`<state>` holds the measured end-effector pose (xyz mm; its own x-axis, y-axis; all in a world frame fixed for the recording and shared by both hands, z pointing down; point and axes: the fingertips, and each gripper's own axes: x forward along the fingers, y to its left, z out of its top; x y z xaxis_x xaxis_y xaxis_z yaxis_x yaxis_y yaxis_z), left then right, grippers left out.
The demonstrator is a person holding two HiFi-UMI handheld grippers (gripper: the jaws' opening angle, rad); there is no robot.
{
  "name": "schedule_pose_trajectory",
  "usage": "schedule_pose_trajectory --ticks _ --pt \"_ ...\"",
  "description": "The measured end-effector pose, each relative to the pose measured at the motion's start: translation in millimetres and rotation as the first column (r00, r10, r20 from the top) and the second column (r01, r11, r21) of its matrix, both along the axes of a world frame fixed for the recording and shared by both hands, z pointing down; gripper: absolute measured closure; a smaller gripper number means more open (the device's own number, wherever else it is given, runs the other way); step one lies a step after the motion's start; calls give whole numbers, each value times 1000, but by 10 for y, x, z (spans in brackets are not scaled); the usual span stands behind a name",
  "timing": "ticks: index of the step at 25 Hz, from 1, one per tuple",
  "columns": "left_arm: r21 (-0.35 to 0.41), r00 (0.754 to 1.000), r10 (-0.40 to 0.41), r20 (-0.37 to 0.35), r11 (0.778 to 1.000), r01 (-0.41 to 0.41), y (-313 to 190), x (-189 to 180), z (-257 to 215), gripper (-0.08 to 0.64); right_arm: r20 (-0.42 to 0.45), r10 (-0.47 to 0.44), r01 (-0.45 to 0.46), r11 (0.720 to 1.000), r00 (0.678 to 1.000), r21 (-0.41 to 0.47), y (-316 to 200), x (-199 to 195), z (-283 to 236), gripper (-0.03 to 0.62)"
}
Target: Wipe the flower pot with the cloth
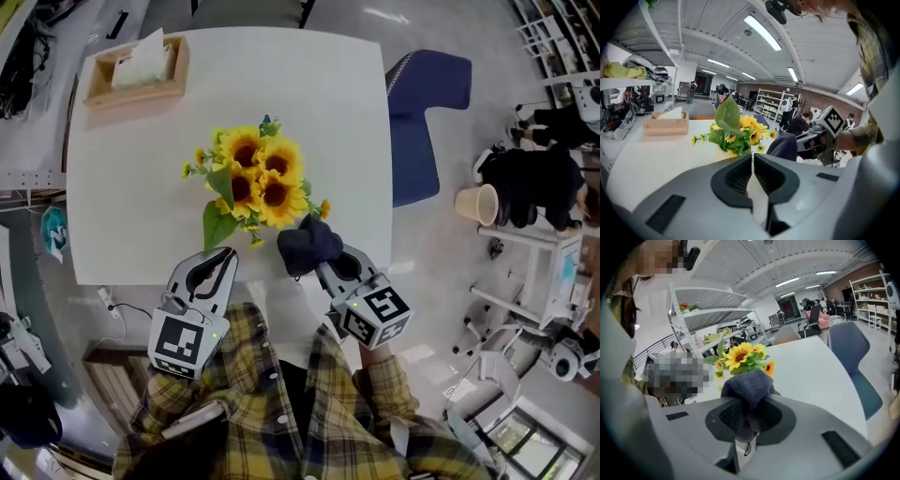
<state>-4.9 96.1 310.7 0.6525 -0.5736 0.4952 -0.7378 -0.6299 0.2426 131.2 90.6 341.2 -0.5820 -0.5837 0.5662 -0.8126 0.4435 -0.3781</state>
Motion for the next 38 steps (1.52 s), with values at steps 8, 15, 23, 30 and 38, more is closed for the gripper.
schedule_pose_trajectory --ticks 8,15,23,30,38 --pt "-59 1000 13 20 998 -11 -120 -148 726 438 93 37 -28 995 995 -92 -174 -252 558 565" --pt "9 999 52 -4 999 -52 -515 -143 906 272 99 43 -32 994 994 -109 -404 -360 730 565" --pt "67 989 149 -8 987 -148 -748 -136 935 166 109 32 -17 991 993 -130 -556 -410 772 565" --pt "111 952 288 101 948 -299 -817 0 1004 161 112 -16 32 990 994 -138 -624 -461 771 565" --pt "164 940 314 131 929 -333 -934 86 984 163 100 -21 34 990 995 -136 -612 -499 769 565"
